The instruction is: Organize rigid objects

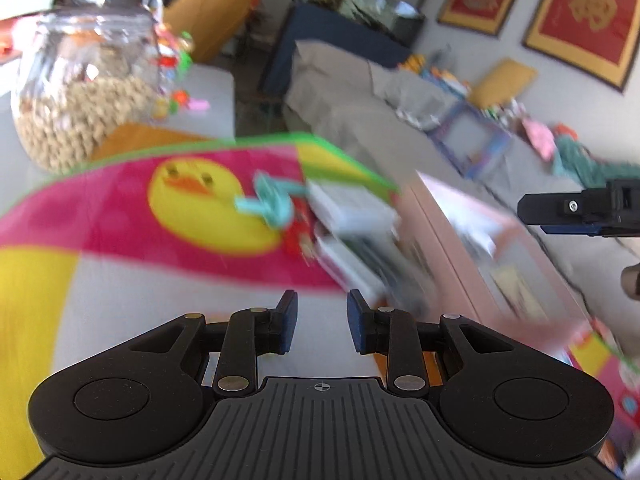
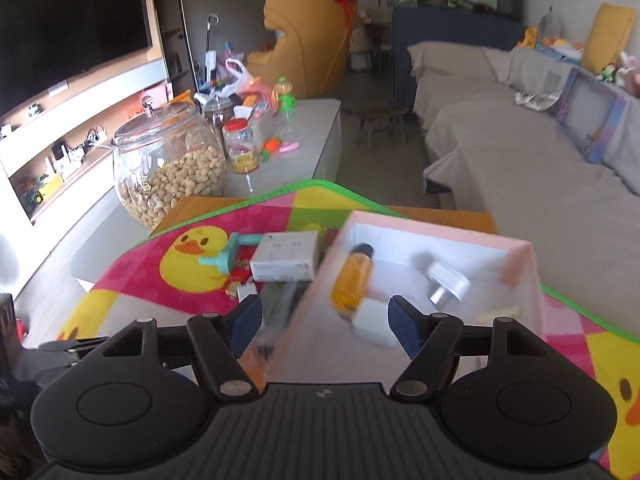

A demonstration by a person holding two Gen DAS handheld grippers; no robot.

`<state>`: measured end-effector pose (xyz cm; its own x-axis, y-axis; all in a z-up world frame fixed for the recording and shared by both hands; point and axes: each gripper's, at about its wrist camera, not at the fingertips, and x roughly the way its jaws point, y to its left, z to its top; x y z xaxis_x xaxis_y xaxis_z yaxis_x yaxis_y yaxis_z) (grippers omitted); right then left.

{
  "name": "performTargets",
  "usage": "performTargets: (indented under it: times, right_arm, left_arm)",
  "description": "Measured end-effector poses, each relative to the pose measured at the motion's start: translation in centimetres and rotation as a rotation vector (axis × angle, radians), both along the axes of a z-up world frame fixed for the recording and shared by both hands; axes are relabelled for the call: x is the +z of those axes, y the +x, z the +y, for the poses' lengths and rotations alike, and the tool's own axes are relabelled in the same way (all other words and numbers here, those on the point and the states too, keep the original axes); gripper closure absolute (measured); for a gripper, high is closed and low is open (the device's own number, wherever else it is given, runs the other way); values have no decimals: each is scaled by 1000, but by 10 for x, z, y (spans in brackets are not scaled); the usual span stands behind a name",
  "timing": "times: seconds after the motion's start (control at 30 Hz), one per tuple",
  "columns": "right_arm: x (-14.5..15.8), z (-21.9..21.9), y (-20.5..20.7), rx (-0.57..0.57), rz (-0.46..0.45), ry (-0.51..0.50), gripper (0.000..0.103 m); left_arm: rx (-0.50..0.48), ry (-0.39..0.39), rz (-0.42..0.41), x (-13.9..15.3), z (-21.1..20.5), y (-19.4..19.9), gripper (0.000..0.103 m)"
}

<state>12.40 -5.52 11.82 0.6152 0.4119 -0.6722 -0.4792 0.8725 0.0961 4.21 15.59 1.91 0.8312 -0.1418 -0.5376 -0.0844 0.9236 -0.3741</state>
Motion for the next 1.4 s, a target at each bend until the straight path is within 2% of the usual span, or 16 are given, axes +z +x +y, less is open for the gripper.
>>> performTargets:
  times: [0.1,0.17,0.27,0.4,0.47,0.53,0.57,0.67,0.8,0.87,1.03,1.2,1.4]
  right_arm:
    - [5,36,37,-3,30,-45,36]
    - [1,58,66,0,105,-59,44]
    - [-21,94,107,7,225,-88,44]
    - [-52,139,147,-25,161,-285,47]
    - [-67,147,169,-90,193,-351,65]
    - [-80,152,185,-140,221,-422,88]
    - [-82,154,188,-141,206,-447,88]
    - [-90,161,193,-138,126,-540,88]
    - [-98,163,199,-128,152,-564,92]
    - [-98,164,191,-90,156,-553,94]
    - [-97,169,153,19,92,-627,94]
    - [-90,158,136,48,196,-571,95]
    - [-83,138,101,101,270,-484,97]
  left_arm:
    - [41,-34,-54,-3,12,7,73]
    - [47,-66,-82,-10,18,5,73]
    - [36,-51,-67,-17,18,5,73]
    - [11,-49,-111,-15,16,1,73]
    - [16,-47,-124,-14,16,-1,73]
    - [18,-64,-122,-15,19,-1,73]
    - [18,-77,-117,-15,20,-1,73]
    - [20,-101,-113,-16,23,0,73]
    - [28,-116,-126,-14,26,-3,73]
    - [40,-122,-128,-14,28,-3,73]
    - [64,-135,-111,-16,33,0,73]
    - [81,-135,-115,-16,36,-1,73]
    - [100,-143,-121,-15,40,-2,73]
